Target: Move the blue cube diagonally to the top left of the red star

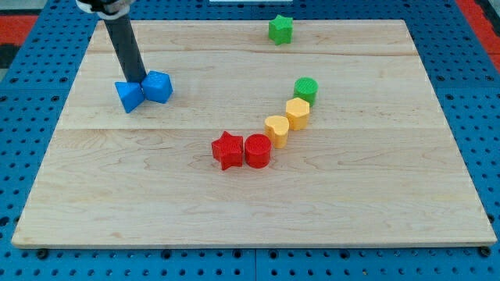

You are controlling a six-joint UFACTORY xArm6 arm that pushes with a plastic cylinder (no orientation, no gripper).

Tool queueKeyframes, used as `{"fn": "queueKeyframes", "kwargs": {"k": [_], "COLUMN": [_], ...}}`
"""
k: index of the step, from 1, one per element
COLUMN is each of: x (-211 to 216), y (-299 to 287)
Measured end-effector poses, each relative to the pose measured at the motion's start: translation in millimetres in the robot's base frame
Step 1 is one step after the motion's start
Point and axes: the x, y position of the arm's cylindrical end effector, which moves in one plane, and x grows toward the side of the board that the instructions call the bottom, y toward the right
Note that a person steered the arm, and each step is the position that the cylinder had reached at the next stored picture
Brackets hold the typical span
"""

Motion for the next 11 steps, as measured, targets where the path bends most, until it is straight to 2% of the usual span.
{"fn": "queueKeyframes", "kwargs": {"k": [1,3,4,7,8,9,11], "x": [20.0,-17.5,-18.6,33.4,40.7,49.3,71.5], "y": [15.8,5.1,37.8,59.6,58.6,26.4,39.7]}}
